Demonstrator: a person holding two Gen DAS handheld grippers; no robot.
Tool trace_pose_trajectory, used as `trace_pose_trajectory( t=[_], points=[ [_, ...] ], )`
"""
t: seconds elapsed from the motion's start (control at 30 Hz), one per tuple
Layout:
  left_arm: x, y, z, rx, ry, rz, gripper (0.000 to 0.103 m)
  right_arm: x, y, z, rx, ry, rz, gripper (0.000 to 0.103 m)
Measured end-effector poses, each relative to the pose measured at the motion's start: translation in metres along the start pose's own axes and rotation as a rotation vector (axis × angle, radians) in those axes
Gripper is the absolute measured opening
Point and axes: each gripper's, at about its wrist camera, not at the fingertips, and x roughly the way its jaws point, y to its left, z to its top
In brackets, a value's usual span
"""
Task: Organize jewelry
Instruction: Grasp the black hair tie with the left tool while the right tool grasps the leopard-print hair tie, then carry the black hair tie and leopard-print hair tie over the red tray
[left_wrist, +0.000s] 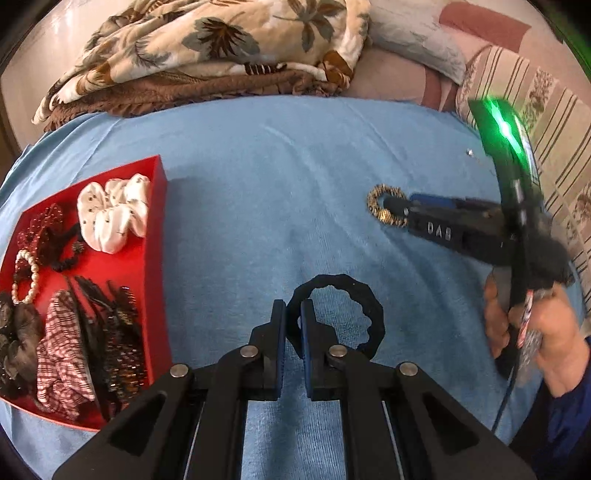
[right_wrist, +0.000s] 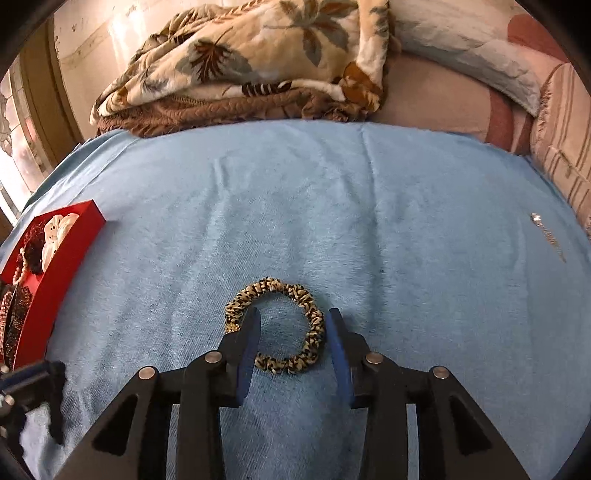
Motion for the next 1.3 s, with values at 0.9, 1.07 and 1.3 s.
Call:
trace_pose_trajectory(
  t=[0.9,1.07,1.3],
  points=[
    [-0.064,0.038,-0.01,-0.066,-0.14,0.035,0.008,-0.096,0.02,-0.031,0.175,-0.121,0.113,0.008],
    [-0.087,0.071,-0.013,-0.113,-0.179,0.067,0.008,-0.114,0.056,-0.045,0.094,-0.117,0.122,0.008],
    [-0.119,0.116,-0.015,-0.17,-0.253,0.132,0.008,-0.126,0.1,-0.048,-0.004,-0.103,0.127,0.008]
  ],
)
